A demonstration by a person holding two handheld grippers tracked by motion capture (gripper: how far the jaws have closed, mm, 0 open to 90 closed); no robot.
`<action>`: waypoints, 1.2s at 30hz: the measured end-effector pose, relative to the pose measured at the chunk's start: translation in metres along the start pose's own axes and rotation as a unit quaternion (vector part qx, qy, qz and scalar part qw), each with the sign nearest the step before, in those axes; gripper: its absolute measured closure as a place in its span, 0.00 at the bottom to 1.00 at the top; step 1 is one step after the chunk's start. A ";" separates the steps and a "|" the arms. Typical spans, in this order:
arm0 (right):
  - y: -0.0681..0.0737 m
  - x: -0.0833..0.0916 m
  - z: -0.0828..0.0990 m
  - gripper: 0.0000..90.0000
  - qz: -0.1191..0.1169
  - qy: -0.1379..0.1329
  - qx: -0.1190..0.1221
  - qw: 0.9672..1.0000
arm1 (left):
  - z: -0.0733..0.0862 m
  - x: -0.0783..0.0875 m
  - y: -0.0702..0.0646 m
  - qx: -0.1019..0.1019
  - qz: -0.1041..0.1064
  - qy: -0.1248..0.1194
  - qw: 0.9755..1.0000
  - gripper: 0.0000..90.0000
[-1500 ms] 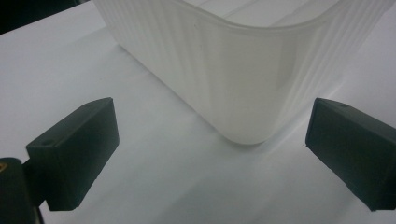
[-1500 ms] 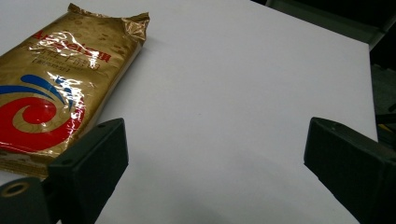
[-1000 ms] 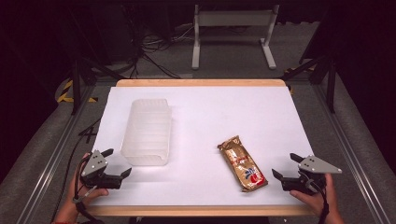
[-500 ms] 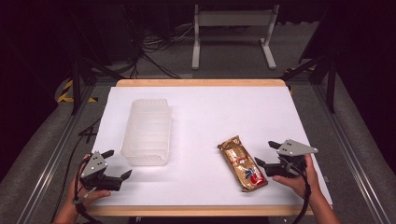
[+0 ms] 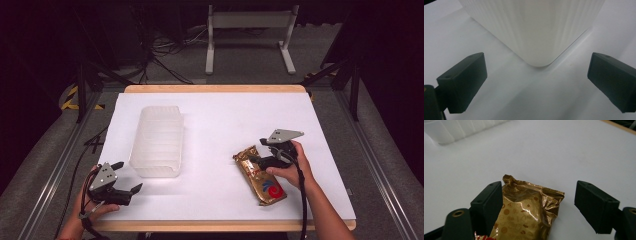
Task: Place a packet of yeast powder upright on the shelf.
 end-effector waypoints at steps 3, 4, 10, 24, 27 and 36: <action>-0.002 -0.013 0.000 0.25 -0.009 0.018 -0.012 1.000 | 0.000 0.000 0.000 -0.001 -0.001 -0.002 1.000 0.04; -0.003 -0.017 0.001 0.25 -0.010 0.019 -0.019 1.000 | -0.001 0.000 -0.001 -0.002 -0.001 -0.002 1.000 0.04; -0.005 -0.033 0.008 0.23 -0.023 0.048 -0.045 0.998 | -0.001 0.000 -0.001 -0.004 0.000 0.001 1.000 0.04; -0.003 -0.041 0.012 0.38 -0.065 0.083 -0.047 0.993 | -0.001 -0.002 -0.003 -0.006 -0.002 0.004 1.000 0.04; -0.003 -0.036 0.009 0.56 -0.071 0.081 -0.041 0.993 | -0.001 -0.002 -0.002 -0.006 -0.001 0.004 1.000 0.04; -0.005 -0.023 0.004 0.89 -0.043 0.087 -0.015 0.995 | -0.001 -0.002 -0.003 -0.006 0.000 0.004 1.000 0.04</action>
Point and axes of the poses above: each handheld gripper's, and its own axes: x roughly backward along the jaws, z roughly out of its underside, y roughly to its left, the point moved 4 cm from there along -x, roughly forward along the jaws, and after that the axes turned 7 degrees about z, right-handed, at the moved point
